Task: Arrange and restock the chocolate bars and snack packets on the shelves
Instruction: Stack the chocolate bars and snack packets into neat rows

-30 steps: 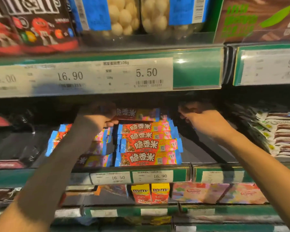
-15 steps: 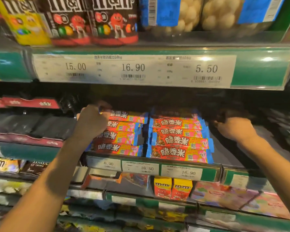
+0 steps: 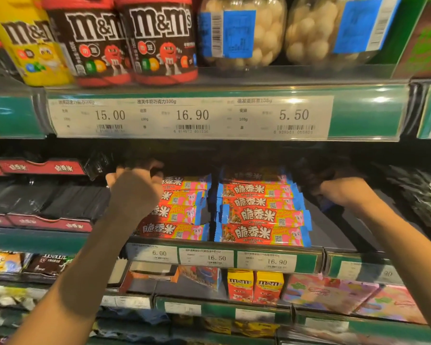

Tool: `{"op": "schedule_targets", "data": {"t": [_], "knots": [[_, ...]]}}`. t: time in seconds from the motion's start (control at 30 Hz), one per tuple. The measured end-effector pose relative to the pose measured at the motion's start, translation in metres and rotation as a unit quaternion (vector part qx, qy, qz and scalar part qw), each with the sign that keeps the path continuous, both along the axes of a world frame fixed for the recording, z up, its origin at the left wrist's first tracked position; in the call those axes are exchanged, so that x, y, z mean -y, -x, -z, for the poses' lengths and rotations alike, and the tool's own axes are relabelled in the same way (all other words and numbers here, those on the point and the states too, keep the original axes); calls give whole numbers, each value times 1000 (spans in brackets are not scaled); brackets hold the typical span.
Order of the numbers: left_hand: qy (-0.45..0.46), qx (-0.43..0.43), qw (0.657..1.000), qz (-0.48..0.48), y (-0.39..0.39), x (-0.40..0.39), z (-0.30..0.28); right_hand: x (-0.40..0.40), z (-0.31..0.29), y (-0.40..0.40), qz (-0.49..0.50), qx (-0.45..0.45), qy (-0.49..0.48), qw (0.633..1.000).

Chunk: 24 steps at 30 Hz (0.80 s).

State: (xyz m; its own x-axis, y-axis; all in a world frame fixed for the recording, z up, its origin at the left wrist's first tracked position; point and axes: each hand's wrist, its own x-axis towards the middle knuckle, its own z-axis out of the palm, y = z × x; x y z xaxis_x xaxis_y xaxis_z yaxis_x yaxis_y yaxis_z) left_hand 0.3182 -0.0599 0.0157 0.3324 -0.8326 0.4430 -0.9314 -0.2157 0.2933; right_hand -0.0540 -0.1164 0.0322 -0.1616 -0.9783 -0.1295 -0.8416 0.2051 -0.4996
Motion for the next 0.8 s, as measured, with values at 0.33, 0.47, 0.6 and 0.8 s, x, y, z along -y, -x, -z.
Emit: {"op": "schedule_targets", "data": {"t": [0.33,0.47,0.6,0.8], "knots": [[98,-73,987,108,79,-10,-23,-22,-9,9,73,185,59,978],[73,-171,962,201,101,-12,-27,-37,-19,15,94,309,111,940],[38,-296,917,263,128,-14,-30,-52,-34,3,31,377,118,918],[-85,-454,839,286,153,-22,-36,-71,-39,-16,-148,385,17,911]]}}
